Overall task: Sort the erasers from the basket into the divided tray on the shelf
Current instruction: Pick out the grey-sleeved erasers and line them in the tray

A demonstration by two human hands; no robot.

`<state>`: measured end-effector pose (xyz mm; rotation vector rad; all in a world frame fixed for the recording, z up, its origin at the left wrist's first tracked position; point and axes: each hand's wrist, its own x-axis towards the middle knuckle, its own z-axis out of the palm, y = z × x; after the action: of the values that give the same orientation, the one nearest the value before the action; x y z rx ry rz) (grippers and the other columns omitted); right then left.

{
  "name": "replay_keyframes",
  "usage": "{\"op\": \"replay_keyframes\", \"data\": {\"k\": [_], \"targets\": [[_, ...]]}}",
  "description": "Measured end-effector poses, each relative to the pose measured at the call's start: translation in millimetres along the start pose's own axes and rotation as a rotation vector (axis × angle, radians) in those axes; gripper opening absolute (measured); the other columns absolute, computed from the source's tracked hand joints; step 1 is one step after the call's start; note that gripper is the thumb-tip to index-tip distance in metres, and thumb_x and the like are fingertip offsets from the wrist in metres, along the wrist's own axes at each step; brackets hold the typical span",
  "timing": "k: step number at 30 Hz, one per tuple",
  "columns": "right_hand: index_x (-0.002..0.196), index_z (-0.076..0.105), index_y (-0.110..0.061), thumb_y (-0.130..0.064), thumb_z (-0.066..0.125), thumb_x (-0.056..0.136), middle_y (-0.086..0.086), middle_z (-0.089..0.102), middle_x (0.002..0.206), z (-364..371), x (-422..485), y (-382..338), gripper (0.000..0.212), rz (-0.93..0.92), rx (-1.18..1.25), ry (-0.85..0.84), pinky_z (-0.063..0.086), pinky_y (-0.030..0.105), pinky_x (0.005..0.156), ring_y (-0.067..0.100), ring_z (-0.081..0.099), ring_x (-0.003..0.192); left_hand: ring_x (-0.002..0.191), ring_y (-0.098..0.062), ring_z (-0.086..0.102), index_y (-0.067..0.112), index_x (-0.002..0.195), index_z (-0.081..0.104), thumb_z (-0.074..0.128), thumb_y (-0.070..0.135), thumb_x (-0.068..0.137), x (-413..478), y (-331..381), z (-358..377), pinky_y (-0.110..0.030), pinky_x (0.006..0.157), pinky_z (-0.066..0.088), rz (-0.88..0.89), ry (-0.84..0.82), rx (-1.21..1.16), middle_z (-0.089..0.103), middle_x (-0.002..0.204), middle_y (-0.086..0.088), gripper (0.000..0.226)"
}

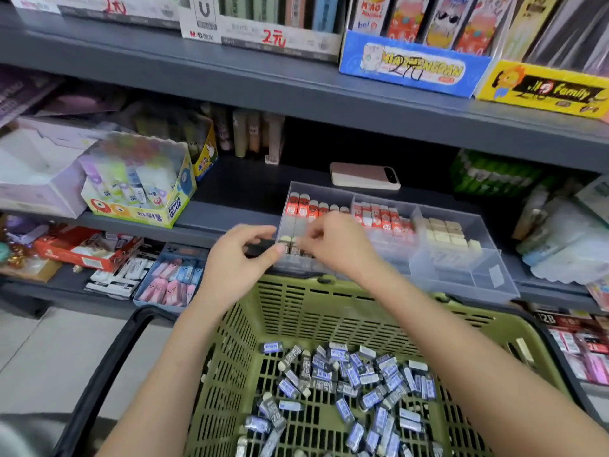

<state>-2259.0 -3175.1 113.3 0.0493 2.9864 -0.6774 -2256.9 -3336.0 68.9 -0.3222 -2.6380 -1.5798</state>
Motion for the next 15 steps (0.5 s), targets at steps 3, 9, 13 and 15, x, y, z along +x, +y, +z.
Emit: {"op": "replay_keyframes", "data": {"k": [3,9,13,15], "targets": [[0.089,0.071,-0.017,-0.024,0.062,0.088,-0.005,0.068,0.081,-5.0,-41.7,11.7,0.012,-0.154,0.317,0.219,0.047,0.021,0.071,0.009,0.058,0.075,0.099,-0.014,0.058,0.02,0.107,0.068,0.072,0.018,0.082,-16.1,1.5,-0.4,-0.026,0.086,0.045,0.134,0.131,0.099,0.063,0.103,0.006,0.025],[0.094,0.071,-0.022,-0.025,0.064,0.086,-0.008,0.07,0.085,58.0,-118.4,71.7,0.011,-0.027,0.567,0.132,0.051,0.023,0.074,0.004,0.061,0.075,0.085,-0.009,0.06,0.027,0.09,0.066,0.071,0.005,0.079,-60.7,-3.9,-2.7,-0.017,0.079,0.046,0.176,0.09,0.025,0.064,0.089,0.012,0.025],[0.13,0.053,-0.028,-0.038,0.062,0.086,-0.006,0.06,0.125,134.0,-115.3,100.6,0.046,-0.126,-0.066,-0.216,0.041,0.03,0.093,0.015,0.049,0.112,0.083,-0.008,0.061,0.024,0.088,0.068,0.071,0.001,0.079,-77.1,-2.5,0.6,-0.016,0.078,0.047,0.161,0.022,0.04,0.065,0.088,0.009,0.024],[0.142,0.038,-0.028,-0.03,0.061,0.086,-0.007,0.047,0.139,164.0,-103.5,106.6,0.06,-0.237,-0.209,-0.306,0.039,0.034,0.094,0.019,0.04,0.118,0.082,-0.005,0.06,0.024,0.088,0.068,0.07,0.001,0.08,-83.1,-2.8,-0.1,-0.014,0.077,0.046,0.108,0.01,-0.003,0.067,0.089,0.007,0.024]]}}
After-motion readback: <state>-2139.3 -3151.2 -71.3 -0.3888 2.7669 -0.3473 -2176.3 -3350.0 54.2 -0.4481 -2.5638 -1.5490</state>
